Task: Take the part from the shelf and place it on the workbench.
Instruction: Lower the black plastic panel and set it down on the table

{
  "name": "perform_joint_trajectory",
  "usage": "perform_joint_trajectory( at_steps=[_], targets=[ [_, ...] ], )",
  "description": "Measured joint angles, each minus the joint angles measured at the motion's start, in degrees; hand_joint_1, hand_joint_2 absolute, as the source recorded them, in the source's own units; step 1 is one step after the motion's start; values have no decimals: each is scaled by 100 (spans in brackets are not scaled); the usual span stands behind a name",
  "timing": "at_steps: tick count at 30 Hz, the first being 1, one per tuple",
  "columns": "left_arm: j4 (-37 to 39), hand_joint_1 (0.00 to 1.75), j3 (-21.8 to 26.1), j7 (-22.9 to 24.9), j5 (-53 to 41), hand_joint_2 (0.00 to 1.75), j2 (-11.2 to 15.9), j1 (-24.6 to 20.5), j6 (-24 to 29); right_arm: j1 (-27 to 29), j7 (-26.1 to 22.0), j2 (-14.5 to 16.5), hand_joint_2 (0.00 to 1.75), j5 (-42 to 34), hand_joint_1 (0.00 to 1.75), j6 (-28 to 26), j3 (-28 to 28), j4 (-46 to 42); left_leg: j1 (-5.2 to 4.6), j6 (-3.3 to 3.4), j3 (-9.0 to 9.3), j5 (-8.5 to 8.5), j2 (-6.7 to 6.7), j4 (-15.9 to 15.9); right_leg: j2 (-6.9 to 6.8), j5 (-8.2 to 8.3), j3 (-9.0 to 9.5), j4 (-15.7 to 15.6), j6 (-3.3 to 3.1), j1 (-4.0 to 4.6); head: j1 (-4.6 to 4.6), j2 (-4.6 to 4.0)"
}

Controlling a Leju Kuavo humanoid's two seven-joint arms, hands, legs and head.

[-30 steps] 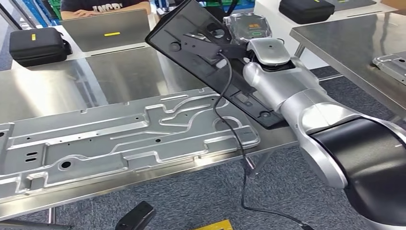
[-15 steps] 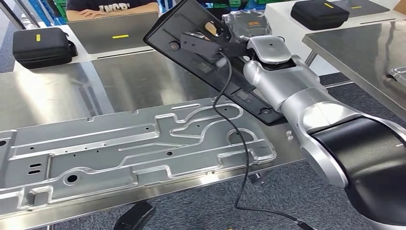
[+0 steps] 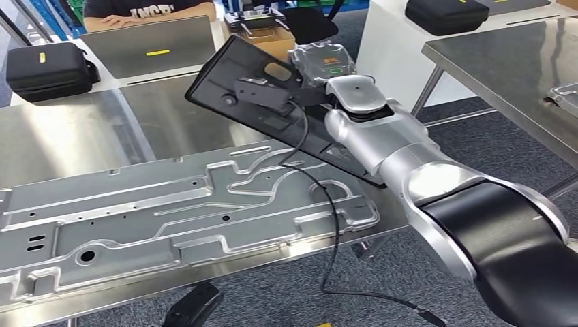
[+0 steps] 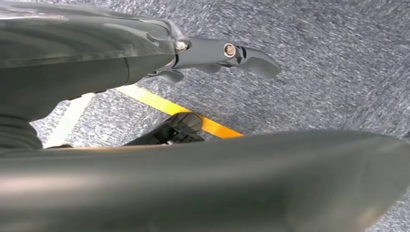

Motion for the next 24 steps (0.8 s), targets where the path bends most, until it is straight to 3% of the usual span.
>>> perform_joint_trajectory(
  at_steps=[8, 24],
  targets=[
    [0, 0, -7, 15, -35, 0, -8, -33, -21, 241, -220, 288, 175, -97, 175, -99, 29, -15, -6, -29, 2, 8, 1, 2, -4, 10, 14, 3, -21, -1, 0, 0],
    [-2, 0, -38, 95, -134, 0, -79, -84, -42, 819, -520, 518, 175, -452, 175, -414, 27, -55, -28, -28, 5, 7, -1, 26, -14, 11, 35, 1, -20, -21, 0, 0]
  ],
)
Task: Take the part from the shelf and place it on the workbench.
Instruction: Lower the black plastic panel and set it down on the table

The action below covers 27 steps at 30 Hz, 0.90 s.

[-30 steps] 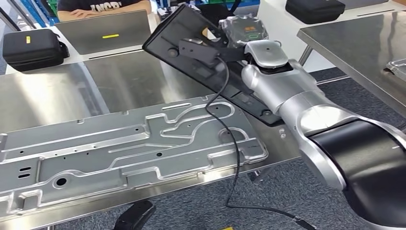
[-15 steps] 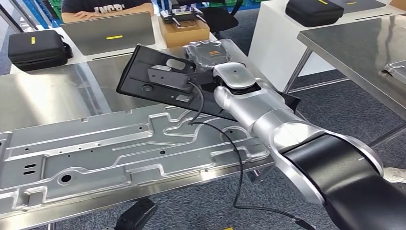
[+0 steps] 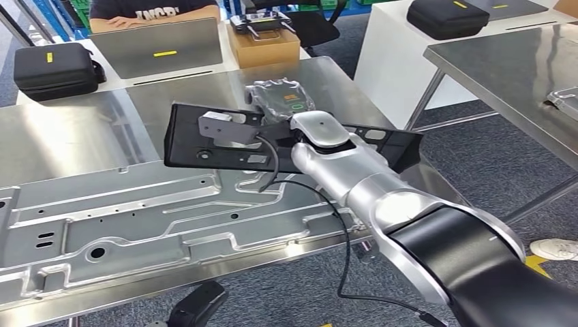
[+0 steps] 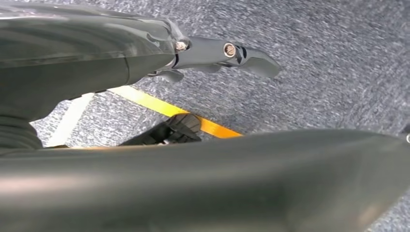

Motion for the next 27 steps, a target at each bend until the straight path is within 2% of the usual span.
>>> perform_joint_trajectory(
  at_steps=[12, 27],
  targets=[
    [1, 0, -46, 81, -40, 0, -76, -40, -52, 517, -237, 51, 175, -84, 175, -142, -3, 64, 1, 0, 11, -1, 0, 1, -1, 0, 12, 0, 0, -1, 0, 1],
    [0, 0, -95, -57, -180, 0, -123, -42, 63, 551, -250, 3, 175, -161, 175, -194, -3, 82, -2, 0, 49, -4, 0, 2, 0, -1, 51, -3, 0, -1, 0, -1]
  ],
)
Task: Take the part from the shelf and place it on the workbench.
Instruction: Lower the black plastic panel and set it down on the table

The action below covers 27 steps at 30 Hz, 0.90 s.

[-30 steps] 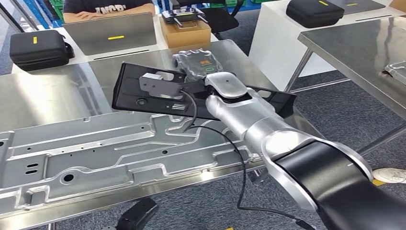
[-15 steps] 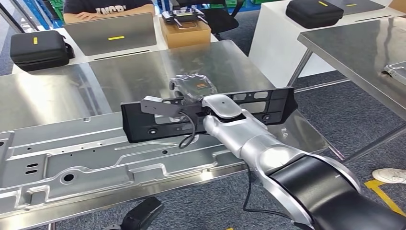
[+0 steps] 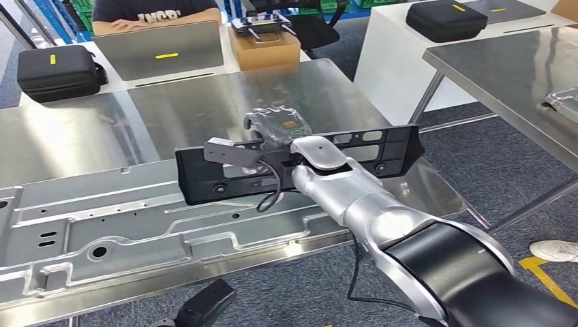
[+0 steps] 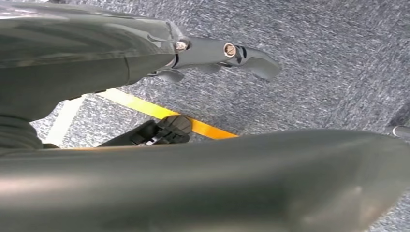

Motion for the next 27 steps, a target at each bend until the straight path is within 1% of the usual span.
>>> perform_joint_trajectory(
  at_steps=[5, 10, 14, 20, 24, 27],
  targets=[
    [0, 0, -37, -95, -40, 0, -3, 1, 32, 2, 63, -32, 175, -6, 175, -20, 0, 10, -1, 0, 5, 0, 0, 0, 0, 0, 5, 0, 0, -1, 0, 1],
    [-1, 0, -140, -501, -194, 0, -11, 5, 277, 5, 74, -85, 175, -11, 175, -52, 0, 28, -3, 0, 7, 0, 0, 0, 0, 0, 8, 0, 0, -2, 0, 0],
    [-1, 0, -247, -789, -295, 175, -14, 8, 406, 14, 73, -132, 0, -29, 0, -72, -1, 49, -5, 0, 8, 0, 0, 0, 0, 0, 9, 0, 0, -5, 0, -1],
    [-1, 0, -354, -911, -331, 175, -14, 16, 364, 139, 73, -160, 0, -44, 0, -86, -4, 74, -6, 1, 7, -1, 0, 1, 0, 0, 7, 0, 0, -8, 0, 1],
    [-1, 0, -357, -775, -254, 0, -14, 22, 283, 183, 74, -192, 0, -50, 0, -90, -7, 80, -6, 1, 7, -1, 0, 1, 0, 0, 6, 0, 0, -8, 0, 0],
    [-1, 0, -356, -698, -223, 0, -14, 25, 239, 205, 77, -215, 0, -51, 0, -93, -8, 94, -6, 1, 7, -2, 1, 1, 0, 0, 5, 0, 0, -8, 0, 1]
  ],
)
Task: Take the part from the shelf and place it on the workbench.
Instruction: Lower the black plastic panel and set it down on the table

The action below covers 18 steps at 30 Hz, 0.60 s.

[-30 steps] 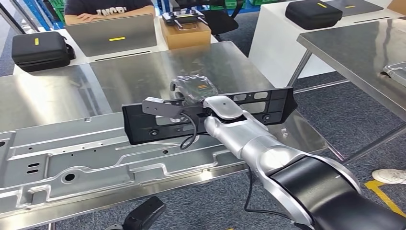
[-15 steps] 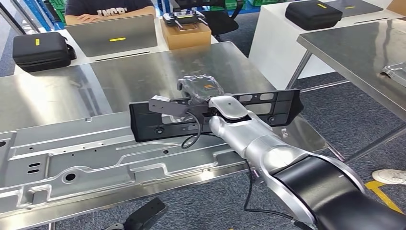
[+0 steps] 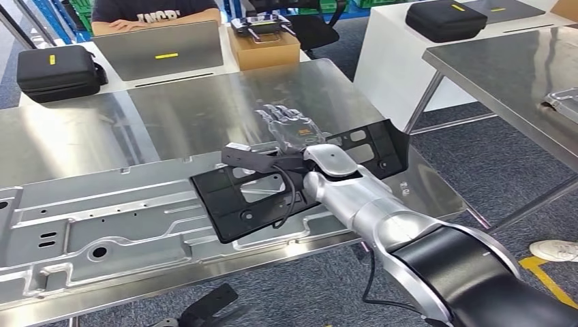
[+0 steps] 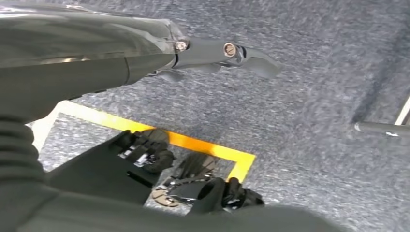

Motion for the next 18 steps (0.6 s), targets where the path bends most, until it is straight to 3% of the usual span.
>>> perform_joint_trajectory(
  at_steps=[3, 7, 11, 13, 18],
  targets=[
    [0, 0, 1, 37, 4, 0, 0, 1, -15, 18, 3, -22, 0, -10, 0, -1, -8, 13, 0, 0, 0, 0, 0, 0, 0, 0, 0, 0, 0, 0, 0, 0],
    [0, 0, 9, 63, 15, 175, 0, 2, -51, 52, 4, -37, 0, -15, 0, 1, -24, 17, 0, -1, 0, 0, 0, 0, 0, 0, 0, 0, 0, 0, 0, -1],
    [0, 0, 24, 77, 42, 175, 0, 3, -69, 78, 9, -49, 0, -28, 0, 46, -31, 20, 0, -1, 0, -1, 0, 0, 0, 0, 0, 0, 0, 0, 0, 0],
    [0, 0, 40, 91, 81, 175, 1, 3, -93, 50, 90, -57, 0, -90, 0, 391, -40, 38, 0, -1, 0, -1, 0, 0, 0, 0, 1, 0, 0, 0, 0, 1],
    [0, 0, 91, 101, 169, 175, 5, 7, -153, -142, 707, -70, 0, -438, 0, 2544, -170, 100, -1, -1, 1, -1, -4, 0, -4, 0, 3, 0, 0, 0, 1, -1]
  ],
)
